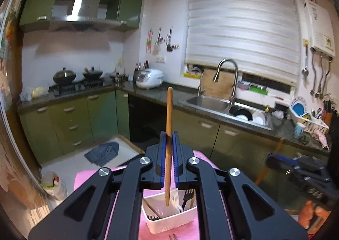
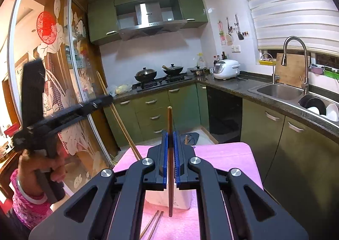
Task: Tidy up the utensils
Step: 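Lift both chopsticks upright and carry them above the holder, then drop the chopstick into the holder with the left gripper while the right gripper releases its chopstick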
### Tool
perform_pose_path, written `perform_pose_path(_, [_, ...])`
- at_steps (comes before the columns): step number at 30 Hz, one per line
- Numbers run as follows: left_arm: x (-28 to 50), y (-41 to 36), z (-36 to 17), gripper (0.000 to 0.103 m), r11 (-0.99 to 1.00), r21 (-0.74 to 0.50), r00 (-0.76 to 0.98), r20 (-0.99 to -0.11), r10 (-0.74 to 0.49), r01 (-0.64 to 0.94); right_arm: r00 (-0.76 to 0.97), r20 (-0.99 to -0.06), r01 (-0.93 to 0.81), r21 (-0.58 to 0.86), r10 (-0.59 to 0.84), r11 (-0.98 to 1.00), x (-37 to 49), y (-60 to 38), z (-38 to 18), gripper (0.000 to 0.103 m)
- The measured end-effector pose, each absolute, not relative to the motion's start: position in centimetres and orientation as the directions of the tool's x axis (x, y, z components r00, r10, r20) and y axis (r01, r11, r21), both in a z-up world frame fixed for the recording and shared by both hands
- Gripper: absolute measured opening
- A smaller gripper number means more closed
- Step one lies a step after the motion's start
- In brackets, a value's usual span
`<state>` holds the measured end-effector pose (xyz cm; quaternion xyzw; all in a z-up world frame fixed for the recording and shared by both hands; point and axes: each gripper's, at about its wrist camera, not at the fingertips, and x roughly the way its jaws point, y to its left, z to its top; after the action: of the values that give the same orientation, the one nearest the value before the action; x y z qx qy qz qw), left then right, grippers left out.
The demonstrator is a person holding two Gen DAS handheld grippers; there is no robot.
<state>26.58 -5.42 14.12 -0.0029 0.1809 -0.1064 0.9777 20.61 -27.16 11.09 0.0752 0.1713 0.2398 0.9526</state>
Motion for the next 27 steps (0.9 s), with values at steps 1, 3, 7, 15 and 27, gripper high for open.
perform_pose_path(1, [27.1, -5.3, 13.4, 0.006, 0.978, -0.045, 0.906, -0.371, -0.206, 0.204, 0.827, -0.290, -0.430, 0.226, 0.482, 0.874, 20.6, -27.1, 11.0, 0.006])
perform_pose_path(3, [28.2, -5.2, 11.9, 0.006, 0.979, -0.046, 0.891, -0.407, -0.200, 0.199, 0.829, -0.287, -0.428, 0.227, 0.480, 0.875, 20.9, -27.0, 11.1, 0.006])
perform_pose_path(7, [29.7, -5.1, 8.0, 0.008, 0.982, -0.045, 0.851, -0.492, -0.183, 0.185, 0.838, -0.268, -0.423, 0.233, 0.476, 0.876, 22.0, -26.5, 11.8, 0.006])
perform_pose_path(15, [27.3, -4.4, 3.9, 0.034, 0.984, -0.030, 0.834, -0.526, -0.166, 0.177, 0.859, -0.201, -0.414, 0.269, 0.471, 0.870, 25.0, -25.8, 14.0, 0.006])
perform_pose_path(27, [21.3, -3.0, -2.7, 0.040, 0.983, -0.036, 0.769, -0.618, -0.165, 0.181, 0.838, -0.361, -0.333, 0.255, 0.409, 0.908, 33.2, -22.8, 9.2, 0.006])
